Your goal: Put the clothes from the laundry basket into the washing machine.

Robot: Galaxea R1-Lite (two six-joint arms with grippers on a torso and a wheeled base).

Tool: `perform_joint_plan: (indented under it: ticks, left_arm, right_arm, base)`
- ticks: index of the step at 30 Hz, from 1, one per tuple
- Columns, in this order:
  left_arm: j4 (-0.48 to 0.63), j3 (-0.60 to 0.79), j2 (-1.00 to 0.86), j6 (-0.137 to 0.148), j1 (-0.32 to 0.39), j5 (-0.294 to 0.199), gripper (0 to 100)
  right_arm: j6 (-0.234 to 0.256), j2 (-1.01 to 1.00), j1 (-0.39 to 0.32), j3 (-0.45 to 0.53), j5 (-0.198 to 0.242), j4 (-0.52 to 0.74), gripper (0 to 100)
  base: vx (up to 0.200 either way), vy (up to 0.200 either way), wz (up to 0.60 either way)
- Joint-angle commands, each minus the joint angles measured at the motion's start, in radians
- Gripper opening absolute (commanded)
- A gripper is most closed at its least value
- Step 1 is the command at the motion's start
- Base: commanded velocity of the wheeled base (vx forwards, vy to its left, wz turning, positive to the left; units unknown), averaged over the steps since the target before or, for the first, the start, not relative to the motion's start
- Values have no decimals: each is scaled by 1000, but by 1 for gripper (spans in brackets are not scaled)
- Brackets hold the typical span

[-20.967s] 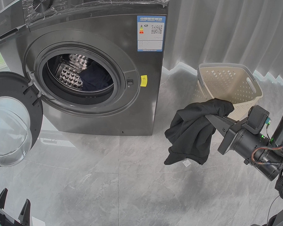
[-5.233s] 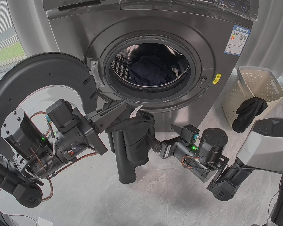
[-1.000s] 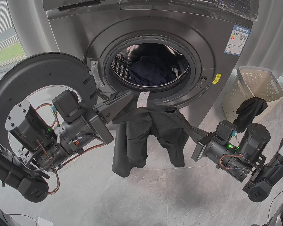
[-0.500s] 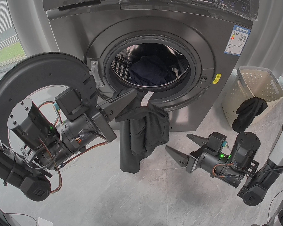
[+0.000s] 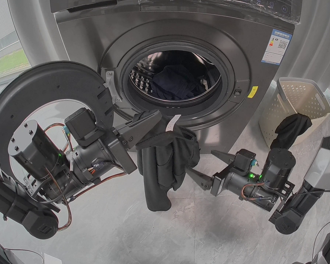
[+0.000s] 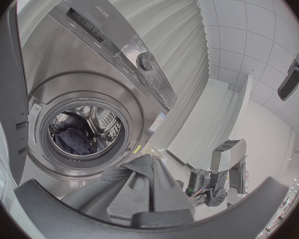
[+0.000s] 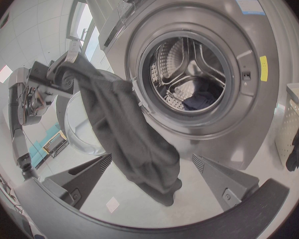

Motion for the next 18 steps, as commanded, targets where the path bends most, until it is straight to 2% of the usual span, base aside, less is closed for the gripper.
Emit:
perform_joint_plan:
  ticks: [1,5,9,12,18]
  left_arm:
    - [-1,3,-4,0,-1,0,0]
    - [-1,3,-4,0,-1,0,0]
    - [-1,3,-4,0,-1,0,0]
    - [-1,3,-4,0,-1,0,0]
    - [-1,1,-2,0,-1,0,0]
  right_arm:
    - [-21,45,-52,-101,2,-1,100]
    - [-21,54,-49,-120,9,1,100]
    - [-19,61,-31,-123,91,1,100]
    - [-18,79,-28,-137,131,4,100]
    - [-19,157,-26,-204,166,1,100]
  base:
    - [0,0,0]
    - [0,0,0]
    - [0,0,0]
    - [0,0,0]
    - [0,0,0]
